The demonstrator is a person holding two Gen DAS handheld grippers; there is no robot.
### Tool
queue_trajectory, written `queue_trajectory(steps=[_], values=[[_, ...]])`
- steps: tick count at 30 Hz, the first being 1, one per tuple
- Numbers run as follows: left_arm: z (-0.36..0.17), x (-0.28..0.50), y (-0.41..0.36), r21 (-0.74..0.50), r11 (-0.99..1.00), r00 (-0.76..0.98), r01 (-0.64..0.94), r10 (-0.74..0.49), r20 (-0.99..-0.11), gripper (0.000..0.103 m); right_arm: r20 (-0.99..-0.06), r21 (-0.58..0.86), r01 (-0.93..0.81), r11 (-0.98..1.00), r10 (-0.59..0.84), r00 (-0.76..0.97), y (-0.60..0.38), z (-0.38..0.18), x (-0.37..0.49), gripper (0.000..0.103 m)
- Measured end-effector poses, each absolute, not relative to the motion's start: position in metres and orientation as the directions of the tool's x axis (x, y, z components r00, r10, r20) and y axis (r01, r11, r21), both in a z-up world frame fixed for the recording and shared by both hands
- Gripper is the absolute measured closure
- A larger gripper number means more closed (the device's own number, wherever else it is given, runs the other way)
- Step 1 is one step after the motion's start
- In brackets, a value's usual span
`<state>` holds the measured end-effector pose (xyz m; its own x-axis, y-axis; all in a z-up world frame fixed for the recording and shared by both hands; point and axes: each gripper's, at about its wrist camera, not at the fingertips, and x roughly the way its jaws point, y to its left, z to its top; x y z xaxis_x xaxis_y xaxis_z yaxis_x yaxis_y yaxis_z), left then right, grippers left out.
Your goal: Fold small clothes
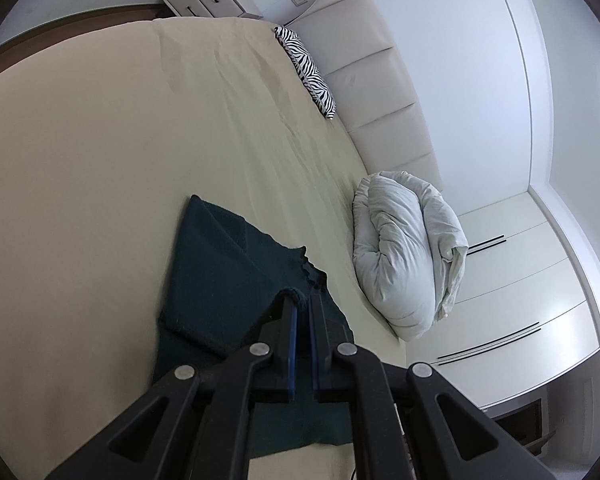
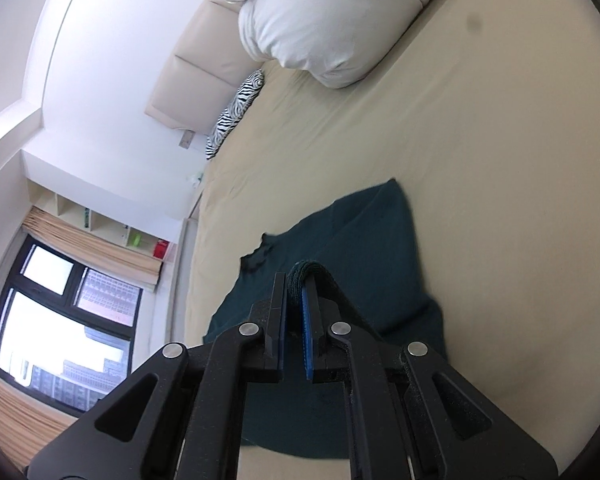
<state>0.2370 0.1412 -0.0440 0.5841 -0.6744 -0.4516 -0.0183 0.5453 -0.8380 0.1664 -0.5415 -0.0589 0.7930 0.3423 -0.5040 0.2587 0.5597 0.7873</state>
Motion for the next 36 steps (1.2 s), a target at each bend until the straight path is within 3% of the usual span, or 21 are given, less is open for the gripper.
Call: queue_trajectory(steps=[22, 24, 26, 27, 28, 29, 30, 36], values=[[-0.126, 0.385, 0.106, -0.735, 0.655, 0.541, -0.172, -0.561, -0.627, 0.095, -0.657, 0.679, 0.420, 0.602, 0.243, 0.714, -0.566, -0.157, 0.353, 0.097], [-0.133, 0.390, 0.107, -0.733, 0.653, 0.529, -0.190, -0.561, -0.637, 0.086, -0.658, 0.681, 0.431, 0.592, 0.234, 0.716, -0.569, -0.164, 0.360, 0.096], [-0.133, 0.391, 0.108, -0.752, 0.634, 0.534, -0.180, -0.579, -0.616, 0.068, -0.654, 0.682, 0.435, 0.588, 0.223, 0.722, -0.570, -0.168, 0.365, 0.095], [-0.129, 0.388, 0.109, -0.755, 0.632, 0.541, -0.173, -0.580, -0.609, 0.064, -0.654, 0.676, 0.437, 0.593, 0.208, 0.728, -0.570, -0.168, 0.362, 0.088], [-0.126, 0.385, 0.110, -0.754, 0.635, 0.548, -0.167, -0.576, -0.607, 0.051, -0.656, 0.663, 0.445, 0.602, 0.182, 0.732, -0.571, -0.169, 0.357, 0.082], [-0.122, 0.382, 0.112, -0.751, 0.639, 0.551, -0.168, -0.570, -0.609, 0.041, -0.658, 0.653, 0.457, 0.605, 0.154, 0.737, -0.573, -0.168, 0.355, 0.068], [-0.117, 0.377, 0.115, -0.753, 0.637, 0.563, -0.166, -0.566, -0.603, 0.040, -0.659, 0.650, 0.468, 0.599, 0.139, 0.739, -0.575, -0.168, 0.352, 0.059], [-0.091, 0.333, 0.120, -0.740, 0.667, 0.585, -0.085, -0.568, -0.579, 0.039, -0.648, 0.627, 0.415, 0.659, 0.146, 0.747, -0.563, -0.150, 0.332, 0.059]])
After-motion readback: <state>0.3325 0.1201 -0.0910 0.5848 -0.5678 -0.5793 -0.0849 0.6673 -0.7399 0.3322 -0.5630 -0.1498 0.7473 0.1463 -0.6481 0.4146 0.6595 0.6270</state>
